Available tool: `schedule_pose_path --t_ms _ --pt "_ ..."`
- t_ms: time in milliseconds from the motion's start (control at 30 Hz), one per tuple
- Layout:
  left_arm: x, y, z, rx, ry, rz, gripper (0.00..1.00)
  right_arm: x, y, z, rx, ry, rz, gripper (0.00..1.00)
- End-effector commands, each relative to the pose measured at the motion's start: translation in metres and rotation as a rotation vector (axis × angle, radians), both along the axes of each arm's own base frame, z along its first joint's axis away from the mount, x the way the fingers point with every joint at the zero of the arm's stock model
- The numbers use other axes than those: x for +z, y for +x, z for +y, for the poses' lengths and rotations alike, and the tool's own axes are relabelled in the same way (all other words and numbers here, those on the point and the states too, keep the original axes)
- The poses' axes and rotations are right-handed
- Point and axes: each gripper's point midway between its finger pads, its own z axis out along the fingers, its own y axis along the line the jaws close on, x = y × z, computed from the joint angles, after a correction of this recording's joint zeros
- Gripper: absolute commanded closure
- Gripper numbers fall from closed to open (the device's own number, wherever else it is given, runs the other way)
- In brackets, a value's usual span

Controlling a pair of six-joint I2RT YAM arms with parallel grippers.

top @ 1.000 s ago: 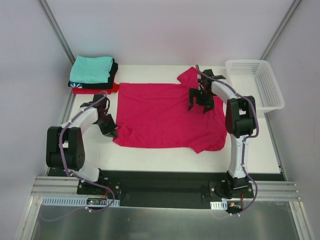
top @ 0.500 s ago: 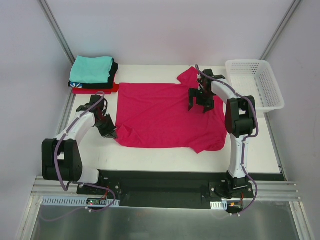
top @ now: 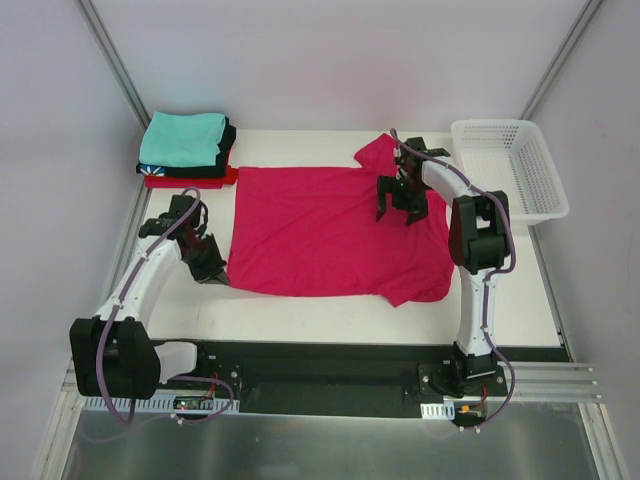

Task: Fold and stack the t-shirts

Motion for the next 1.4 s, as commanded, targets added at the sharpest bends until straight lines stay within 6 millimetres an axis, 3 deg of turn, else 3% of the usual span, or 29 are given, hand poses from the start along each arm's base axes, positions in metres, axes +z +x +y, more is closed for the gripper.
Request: schedule_pose_path --t_ms 0,133,367,567,667,700,767,800,933,967,1000,1033,1067,1100,1133,1167,1200,1233,1267,1367 --pt "0.004 -0.011 0.005 -0.01 0.02 0.013 1.0 -0.001 0.003 0.002 0.017 0.01 0.004 0.04" --pt "0.002 -0.015 0.005 -0.013 0.022 0.018 0.98 0.0 0.004 0.003 0.02 0.01 0.003 0.04" --pt "0.015 -0.011 0.005 -0.01 0.022 -0.017 0.67 -0.001 0.004 0.003 0.022 0.006 0.003 0.04" --pt "0.042 0.007 -0.001 -0.019 -0.013 -0.06 0.58 -0.001 0.004 0.004 0.018 0.008 0.007 0.04" --pt "0.046 0.023 -0.012 -0.046 -0.016 -0.067 0.58 0.007 -0.001 0.004 0.017 0.009 0.007 0.04" --pt "0.051 0.03 -0.017 -0.062 -0.017 -0.087 0.58 0.022 -0.001 0.003 0.016 0.006 -0.025 0.04" --pt "0.049 0.044 -0.033 -0.106 -0.014 -0.1 0.58 0.033 -0.008 -0.001 0.02 -0.009 -0.033 0.04" --pt "0.052 0.052 -0.04 -0.122 -0.021 -0.124 0.58 0.052 -0.009 -0.005 0.016 -0.019 -0.075 0.04" --pt "0.044 0.083 -0.081 -0.221 -0.025 -0.153 0.6 0.089 -0.033 -0.018 -0.024 -0.052 -0.121 0.04" --pt "0.032 0.095 -0.091 -0.24 -0.03 -0.141 0.6 0.093 -0.039 -0.022 -0.036 -0.057 -0.131 0.04" --pt "0.034 0.101 -0.105 -0.271 -0.041 -0.159 0.61 0.085 -0.056 -0.028 -0.043 -0.088 -0.106 0.04" --pt "0.032 0.106 -0.114 -0.281 -0.058 -0.157 0.62 0.108 -0.062 -0.033 -0.059 -0.082 -0.177 0.04" --pt "0.021 0.112 -0.12 -0.287 -0.063 -0.13 0.62 0.111 -0.07 -0.036 -0.073 -0.086 -0.185 0.04" --pt "0.026 0.118 -0.132 -0.308 -0.085 -0.148 0.62 0.104 -0.088 -0.042 -0.08 -0.104 -0.161 0.03" --pt "0.024 0.121 -0.137 -0.313 -0.09 -0.144 0.62 0.118 -0.099 -0.046 -0.085 -0.098 -0.197 0.02" --pt "0.018 0.121 -0.141 -0.323 -0.094 -0.127 0.62 0.117 -0.108 -0.054 -0.099 -0.127 -0.206 0.01" --pt "0.02 0.123 -0.146 -0.331 -0.102 -0.131 0.62 0.116 -0.116 -0.058 -0.101 -0.134 -0.208 0.0" --pt "0.018 0.12 -0.152 -0.346 -0.109 -0.125 0.62 0.103 -0.134 -0.064 -0.098 -0.155 -0.169 0.03" --pt "0.017 0.118 -0.155 -0.355 -0.109 -0.123 0.62 0.11 -0.142 -0.067 -0.104 -0.153 -0.201 0.04" --pt "0.01 0.105 -0.16 -0.377 -0.093 -0.111 0.62 0.1 -0.167 -0.081 -0.113 -0.195 -0.185 0.06"
